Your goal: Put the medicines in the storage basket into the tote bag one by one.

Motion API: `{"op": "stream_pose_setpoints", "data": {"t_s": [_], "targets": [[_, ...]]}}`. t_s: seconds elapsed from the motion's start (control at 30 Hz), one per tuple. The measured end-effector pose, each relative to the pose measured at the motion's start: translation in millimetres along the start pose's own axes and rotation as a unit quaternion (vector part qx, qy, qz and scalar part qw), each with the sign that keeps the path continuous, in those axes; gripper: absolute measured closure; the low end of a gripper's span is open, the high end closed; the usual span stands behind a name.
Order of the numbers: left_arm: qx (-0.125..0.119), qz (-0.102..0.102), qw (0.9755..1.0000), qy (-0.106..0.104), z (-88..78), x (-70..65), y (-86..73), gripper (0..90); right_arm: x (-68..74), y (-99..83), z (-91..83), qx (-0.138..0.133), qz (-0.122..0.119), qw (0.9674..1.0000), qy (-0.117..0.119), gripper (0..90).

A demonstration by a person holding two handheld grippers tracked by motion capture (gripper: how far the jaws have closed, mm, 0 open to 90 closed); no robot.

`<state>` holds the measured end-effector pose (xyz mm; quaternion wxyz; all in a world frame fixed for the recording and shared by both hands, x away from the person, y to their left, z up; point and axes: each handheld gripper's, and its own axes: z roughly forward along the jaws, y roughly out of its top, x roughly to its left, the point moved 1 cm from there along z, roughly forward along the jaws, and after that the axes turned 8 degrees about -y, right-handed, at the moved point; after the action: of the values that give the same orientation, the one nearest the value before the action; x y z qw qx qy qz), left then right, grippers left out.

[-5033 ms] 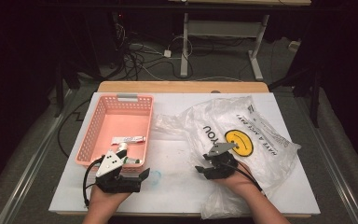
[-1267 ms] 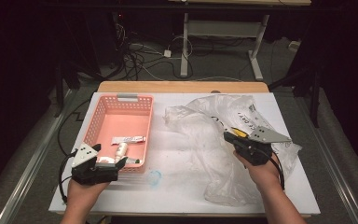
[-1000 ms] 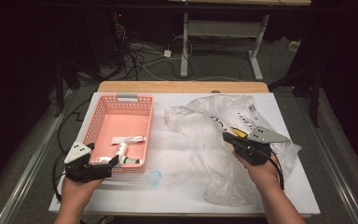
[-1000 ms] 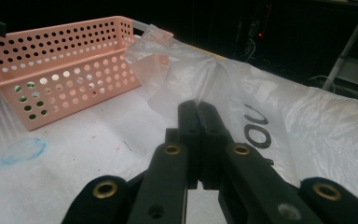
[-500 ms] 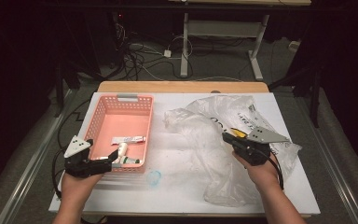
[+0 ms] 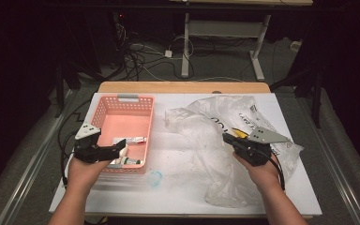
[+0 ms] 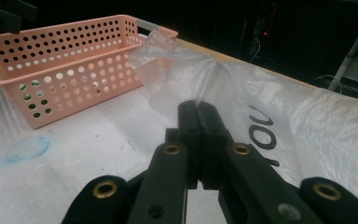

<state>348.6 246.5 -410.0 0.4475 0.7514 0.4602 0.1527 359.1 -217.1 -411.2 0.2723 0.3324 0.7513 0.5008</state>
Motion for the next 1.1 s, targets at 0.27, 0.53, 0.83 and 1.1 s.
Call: {"op": "stream_pose_setpoints", "data": {"t_s": [0.27,0.53,0.83,1.1], "targets": [[0.064,-0.009,0.9978,-0.011,22.9,11.4,23.4,3.9,0.3,0.1,-0.2,-0.001,0.001,1.0000,0.001,90.0],[0.128,-0.027,0.9887,-0.072,48.5,18.9,33.6,47.5,0.2,-0.1,-0.3,-0.001,0.005,1.0000,0.002,90.0],[0.273,0.013,0.9585,-0.082,92.7,3.9,36.2,88.2,0.4,-0.5,-0.5,-0.003,0.006,1.0000,0.003,90.0],[0.353,0.011,0.9314,-0.089,113.5,0.2,31.7,88.2,-0.6,-0.4,-1.5,-0.004,0.009,0.9999,0.004,90.0]]}}
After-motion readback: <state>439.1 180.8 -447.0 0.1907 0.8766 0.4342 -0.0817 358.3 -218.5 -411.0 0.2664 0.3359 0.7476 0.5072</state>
